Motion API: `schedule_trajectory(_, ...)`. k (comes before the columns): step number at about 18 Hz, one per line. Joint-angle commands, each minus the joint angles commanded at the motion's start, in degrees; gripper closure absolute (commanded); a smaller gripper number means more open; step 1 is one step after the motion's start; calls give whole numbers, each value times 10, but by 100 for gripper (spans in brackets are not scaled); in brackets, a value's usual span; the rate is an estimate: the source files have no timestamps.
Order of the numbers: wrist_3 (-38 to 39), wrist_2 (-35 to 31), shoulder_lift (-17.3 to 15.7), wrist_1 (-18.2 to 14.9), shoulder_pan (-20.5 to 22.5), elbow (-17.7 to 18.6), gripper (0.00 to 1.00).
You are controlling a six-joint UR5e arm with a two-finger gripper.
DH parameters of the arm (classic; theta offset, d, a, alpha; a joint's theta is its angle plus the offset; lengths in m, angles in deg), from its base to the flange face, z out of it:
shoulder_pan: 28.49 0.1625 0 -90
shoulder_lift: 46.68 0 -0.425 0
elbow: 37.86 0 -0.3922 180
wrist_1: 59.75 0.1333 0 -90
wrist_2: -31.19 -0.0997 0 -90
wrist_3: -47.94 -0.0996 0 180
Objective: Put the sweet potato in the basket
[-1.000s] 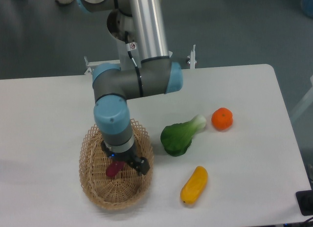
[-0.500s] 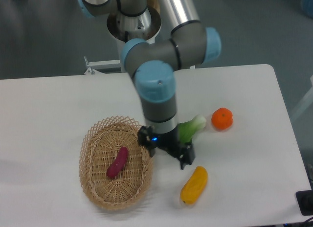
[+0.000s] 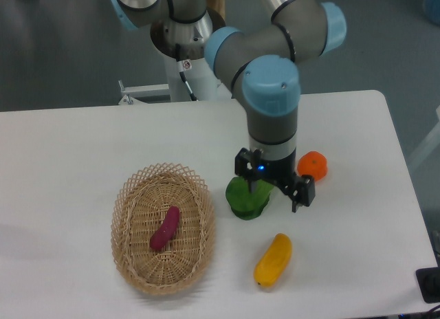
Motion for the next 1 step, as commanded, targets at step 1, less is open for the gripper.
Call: schedule_trajectory(1,0,-1,0,1,1,1,0)
